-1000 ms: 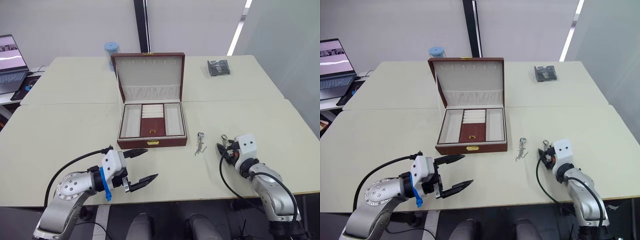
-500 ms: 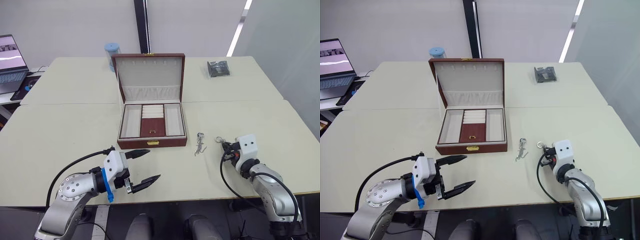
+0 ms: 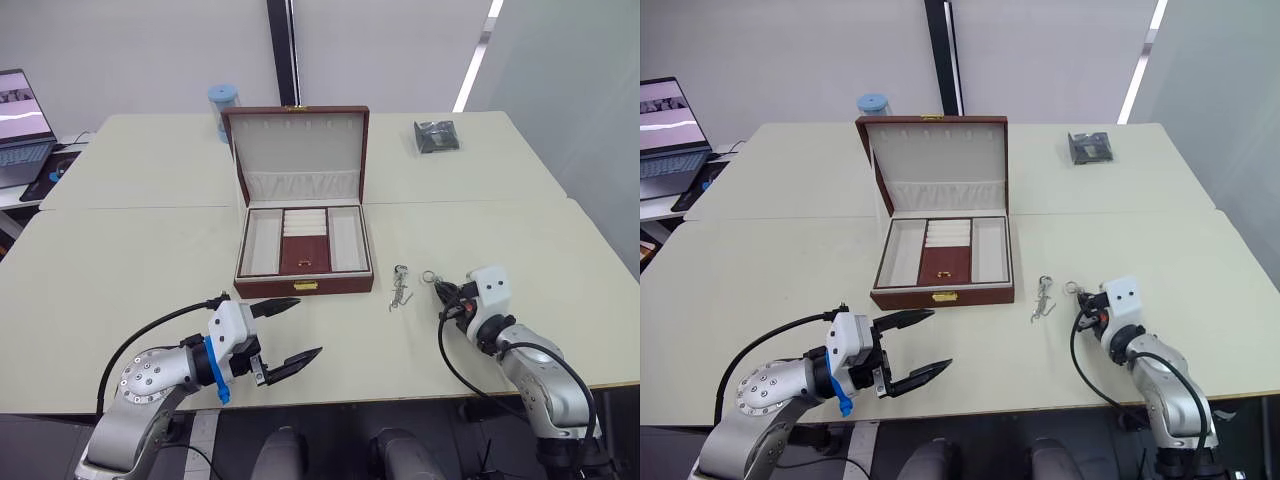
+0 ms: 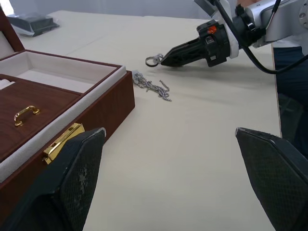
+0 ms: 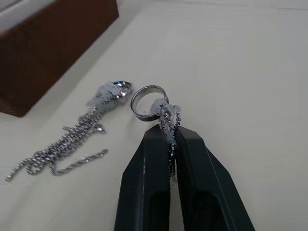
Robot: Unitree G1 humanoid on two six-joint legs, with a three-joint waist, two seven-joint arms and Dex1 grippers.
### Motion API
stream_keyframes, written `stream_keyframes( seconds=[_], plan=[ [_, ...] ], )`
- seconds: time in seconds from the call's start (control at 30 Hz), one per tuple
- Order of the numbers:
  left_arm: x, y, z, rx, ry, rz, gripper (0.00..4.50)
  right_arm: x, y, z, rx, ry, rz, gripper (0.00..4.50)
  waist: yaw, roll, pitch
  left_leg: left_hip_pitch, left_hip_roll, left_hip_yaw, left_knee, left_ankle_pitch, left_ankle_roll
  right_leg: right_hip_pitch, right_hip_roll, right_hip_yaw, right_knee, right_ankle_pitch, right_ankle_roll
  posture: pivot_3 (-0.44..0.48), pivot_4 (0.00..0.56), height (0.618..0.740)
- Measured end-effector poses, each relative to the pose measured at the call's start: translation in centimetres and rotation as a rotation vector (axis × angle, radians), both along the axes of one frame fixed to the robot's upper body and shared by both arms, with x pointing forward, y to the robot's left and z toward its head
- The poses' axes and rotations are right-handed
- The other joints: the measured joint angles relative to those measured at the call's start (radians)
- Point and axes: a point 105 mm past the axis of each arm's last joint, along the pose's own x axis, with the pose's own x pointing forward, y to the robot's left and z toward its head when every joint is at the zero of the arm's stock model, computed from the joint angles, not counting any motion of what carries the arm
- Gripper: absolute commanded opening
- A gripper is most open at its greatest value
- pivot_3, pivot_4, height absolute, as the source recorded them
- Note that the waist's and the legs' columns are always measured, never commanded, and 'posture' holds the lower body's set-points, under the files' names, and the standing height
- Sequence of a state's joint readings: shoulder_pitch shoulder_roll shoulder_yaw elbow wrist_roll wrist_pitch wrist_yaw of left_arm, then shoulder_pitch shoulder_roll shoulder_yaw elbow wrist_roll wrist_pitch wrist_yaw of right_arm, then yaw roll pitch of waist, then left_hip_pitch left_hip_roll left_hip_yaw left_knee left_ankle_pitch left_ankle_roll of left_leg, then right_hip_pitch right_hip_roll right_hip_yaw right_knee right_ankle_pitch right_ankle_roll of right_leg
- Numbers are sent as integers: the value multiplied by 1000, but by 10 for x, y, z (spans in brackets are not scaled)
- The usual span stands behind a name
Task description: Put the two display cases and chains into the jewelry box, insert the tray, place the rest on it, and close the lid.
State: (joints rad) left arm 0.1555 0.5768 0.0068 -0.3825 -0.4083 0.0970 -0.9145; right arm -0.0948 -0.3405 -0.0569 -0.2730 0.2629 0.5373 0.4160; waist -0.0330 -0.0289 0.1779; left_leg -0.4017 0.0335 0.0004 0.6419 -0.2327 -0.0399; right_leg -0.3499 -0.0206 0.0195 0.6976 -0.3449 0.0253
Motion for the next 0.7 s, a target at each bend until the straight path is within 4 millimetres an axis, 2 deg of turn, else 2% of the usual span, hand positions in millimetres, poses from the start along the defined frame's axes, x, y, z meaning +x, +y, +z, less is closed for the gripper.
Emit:
stream_keyframes(
  seconds=[0.1, 0.27, 0.4, 0.53, 0.7],
  plan=[
    [-2, 4, -6, -23, 26, 62, 4500, 7, 15, 19, 13, -45, 69, 5, 2, 0, 0, 0, 0, -1, 0, 0, 0, 0, 0, -1, 0, 0, 0, 0, 150, 740],
    [-4, 15, -5, -45, 20, 179, 4500, 20, 46, 46, 35, -96, 200, 5, -1, 0, 0, 0, 0, 0, 0, 0, 0, -1, 0, 0, 0, 0, 0, 0, 150, 740],
    [-9, 30, -5, -73, 18, 320, 4500, 31, 83, 74, 79, -134, 328, 5, -2, 0, 0, 0, 0, 0, -1, 0, 0, -1, 0, 0, 0, 0, 0, 0, 150, 740],
    [-17, 44, -9, -101, 32, 458, 4500, 38, 115, 86, 108, -130, 425, 5, 0, 0, 1, -1, 0, -1, -1, 0, 0, -1, -1, -1, 0, 0, 0, 0, 150, 740],
    [-26, 55, -10, -127, 16, 594, 4500, 41, 158, 91, 136, -103, 559, 5, 3, 0, 0, -1, 0, -1, -1, 0, 0, -2, -1, -2, 0, 0, 0, 0, 150, 740]
  ],
)
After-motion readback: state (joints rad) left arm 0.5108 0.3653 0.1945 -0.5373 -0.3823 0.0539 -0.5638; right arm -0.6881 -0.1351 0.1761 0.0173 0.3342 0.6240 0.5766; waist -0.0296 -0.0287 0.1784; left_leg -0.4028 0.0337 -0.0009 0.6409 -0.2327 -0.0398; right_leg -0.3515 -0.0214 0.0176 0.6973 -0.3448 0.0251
